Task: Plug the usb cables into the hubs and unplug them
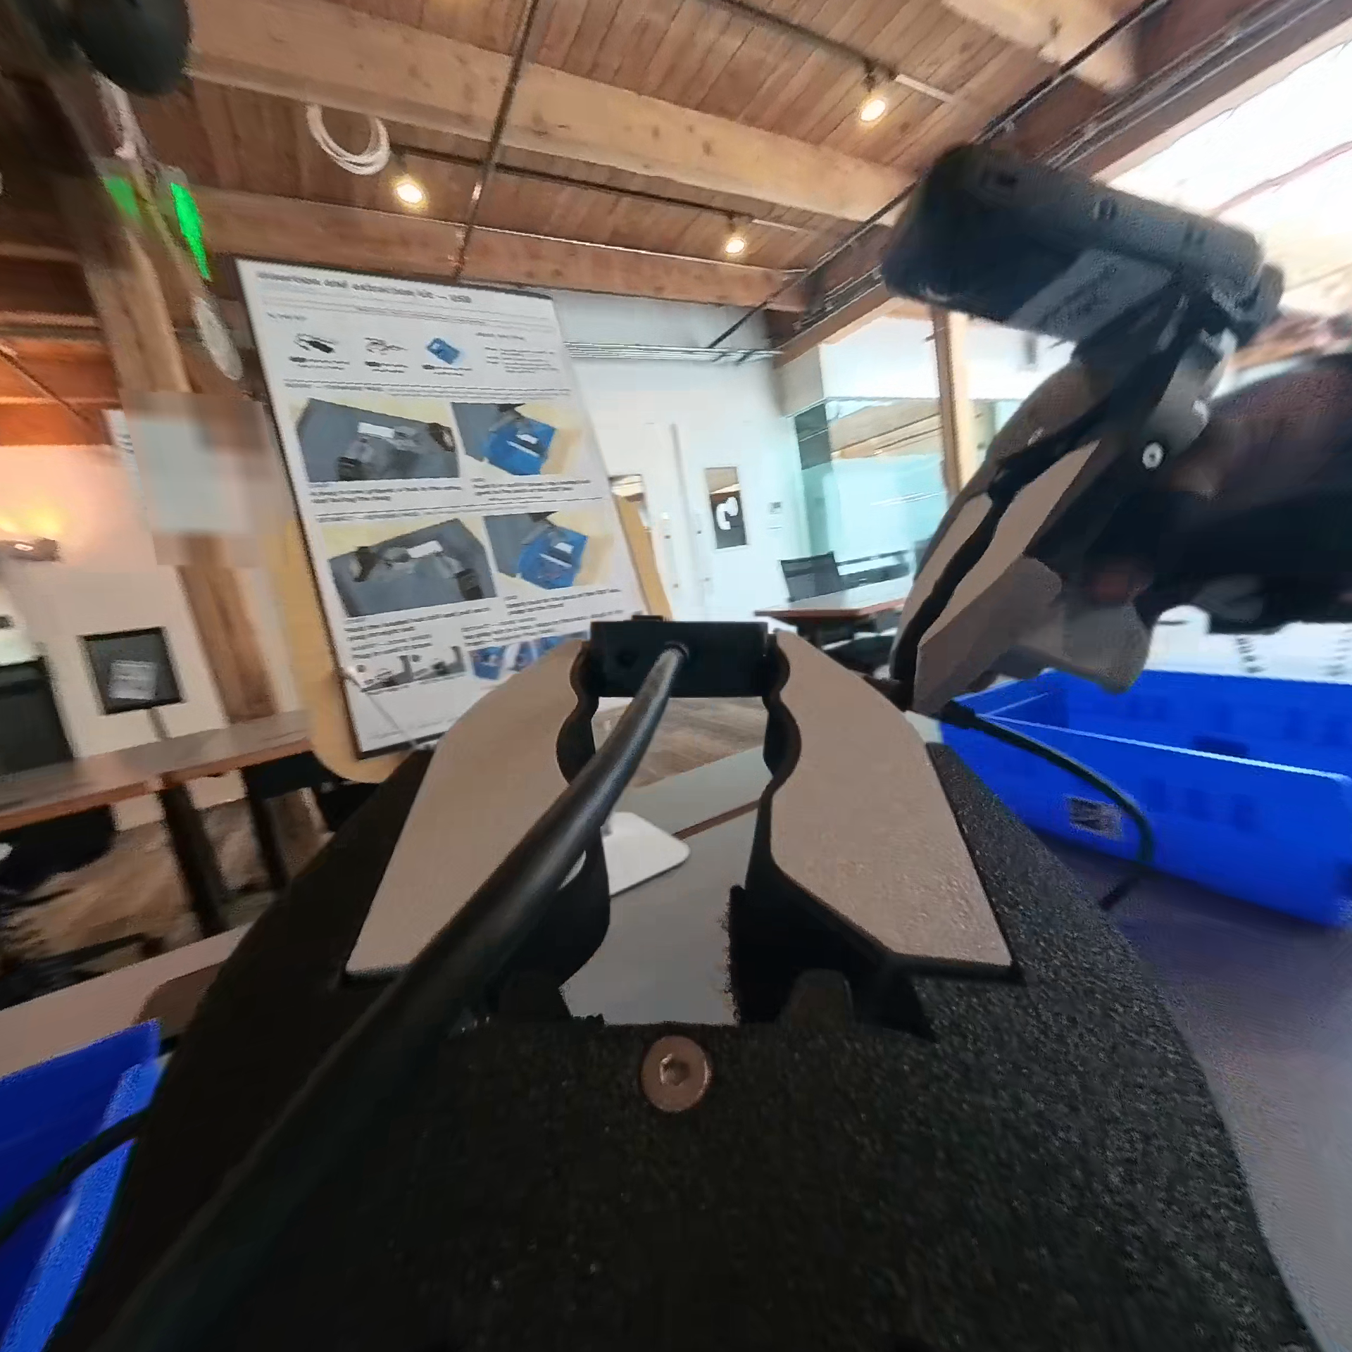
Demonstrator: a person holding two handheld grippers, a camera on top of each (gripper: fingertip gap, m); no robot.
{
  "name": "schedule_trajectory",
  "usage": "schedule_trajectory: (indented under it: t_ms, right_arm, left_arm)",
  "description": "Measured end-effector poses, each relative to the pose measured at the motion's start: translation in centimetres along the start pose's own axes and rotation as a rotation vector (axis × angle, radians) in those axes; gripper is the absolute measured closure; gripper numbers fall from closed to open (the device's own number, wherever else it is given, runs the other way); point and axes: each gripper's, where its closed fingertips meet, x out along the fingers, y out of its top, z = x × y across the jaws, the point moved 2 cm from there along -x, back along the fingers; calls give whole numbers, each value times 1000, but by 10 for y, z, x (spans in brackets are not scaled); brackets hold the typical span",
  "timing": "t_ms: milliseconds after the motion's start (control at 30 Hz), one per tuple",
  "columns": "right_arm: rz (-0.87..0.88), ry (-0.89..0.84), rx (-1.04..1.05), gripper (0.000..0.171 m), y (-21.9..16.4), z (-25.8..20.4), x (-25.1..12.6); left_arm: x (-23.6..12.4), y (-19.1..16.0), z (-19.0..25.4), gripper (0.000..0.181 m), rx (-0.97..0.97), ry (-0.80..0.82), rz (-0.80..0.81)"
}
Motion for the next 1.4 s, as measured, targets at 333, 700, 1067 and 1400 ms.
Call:
schedule_trajectory:
  t_ms: [333,700,1067,1400]
  right_arm:
    - [-114,27,5,156,19,-5,15]
    - [-110,36,15,156,24,-6,23]
    - [-115,17,-14,156,18,0,23]
    - [-98,37,5,156,16,0,24]
  left_arm:
    - [2,-13,7,138,155,86,-5]
    - [3,-18,12,138,217,57,-7]
    - [4,-24,18,138,239,16,-34]
    - [3,-24,18,138,231,7,-20]
